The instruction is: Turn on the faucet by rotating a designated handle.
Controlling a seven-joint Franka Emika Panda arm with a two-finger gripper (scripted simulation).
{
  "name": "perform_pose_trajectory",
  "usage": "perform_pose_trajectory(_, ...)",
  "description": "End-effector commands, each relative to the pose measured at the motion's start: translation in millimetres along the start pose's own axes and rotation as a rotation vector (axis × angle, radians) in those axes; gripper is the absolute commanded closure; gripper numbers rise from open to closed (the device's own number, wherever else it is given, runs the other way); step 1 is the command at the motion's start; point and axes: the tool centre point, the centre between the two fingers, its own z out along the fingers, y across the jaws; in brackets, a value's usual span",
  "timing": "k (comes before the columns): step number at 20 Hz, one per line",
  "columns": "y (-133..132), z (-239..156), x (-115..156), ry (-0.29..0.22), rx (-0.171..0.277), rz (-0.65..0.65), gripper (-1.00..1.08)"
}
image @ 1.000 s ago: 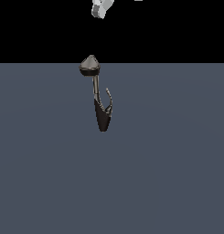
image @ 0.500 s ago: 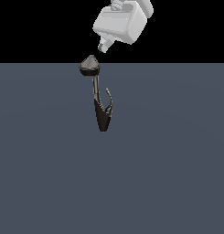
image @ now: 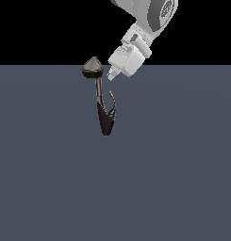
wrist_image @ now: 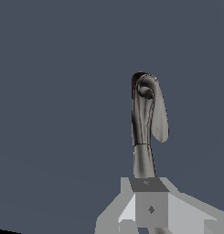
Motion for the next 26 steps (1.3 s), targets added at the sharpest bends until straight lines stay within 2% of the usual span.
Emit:
perform_pose_trajectory(1, -6, 12, 16, -0.023, 0.015, 0.063, 1.08)
perform_pose_trajectory(7, -13, 33, 43, -0.062, 0.036, 0.169, 1.08)
perform_pose_trajectory(12, -15, 42, 55, -0.078, 0.045, 0.214, 1.08)
perform_pose_trajectory(19, -15, 44, 57, -0.080, 0.046, 0.221, 1.08)
perform_pose_trajectory(26, 1, 44, 47, -0.080, 0.046, 0.221, 1.08)
